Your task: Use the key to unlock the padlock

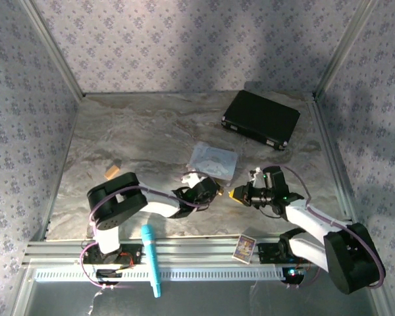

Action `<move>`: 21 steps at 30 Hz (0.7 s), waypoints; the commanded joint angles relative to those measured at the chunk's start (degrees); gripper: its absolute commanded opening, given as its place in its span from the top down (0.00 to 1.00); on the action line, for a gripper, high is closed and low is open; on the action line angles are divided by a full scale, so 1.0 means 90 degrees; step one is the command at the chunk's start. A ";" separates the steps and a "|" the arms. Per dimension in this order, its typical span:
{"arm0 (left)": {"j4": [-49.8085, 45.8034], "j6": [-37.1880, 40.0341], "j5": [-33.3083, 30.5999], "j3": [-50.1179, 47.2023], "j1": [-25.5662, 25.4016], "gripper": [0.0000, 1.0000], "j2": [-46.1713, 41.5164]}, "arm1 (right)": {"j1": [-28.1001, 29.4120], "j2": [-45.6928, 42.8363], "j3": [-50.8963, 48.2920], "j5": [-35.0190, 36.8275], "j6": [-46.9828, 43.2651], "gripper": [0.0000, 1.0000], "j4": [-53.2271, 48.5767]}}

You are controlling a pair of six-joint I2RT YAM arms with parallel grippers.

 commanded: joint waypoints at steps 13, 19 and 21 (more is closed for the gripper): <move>-0.1071 0.0351 0.1011 -0.0083 0.0077 0.80 0.0149 | -0.0506 0.0876 -0.0158 -0.1049 -0.0386 1.00 -0.0093; -0.1508 0.0749 0.0982 -0.0033 0.0042 0.70 0.0085 | -0.0506 0.0781 -0.0110 -0.0956 -0.0426 1.00 -0.0245; -0.1685 0.0905 0.0940 -0.0028 0.0020 0.64 0.0035 | -0.0524 0.0719 -0.0083 -0.0936 -0.0460 1.00 -0.0347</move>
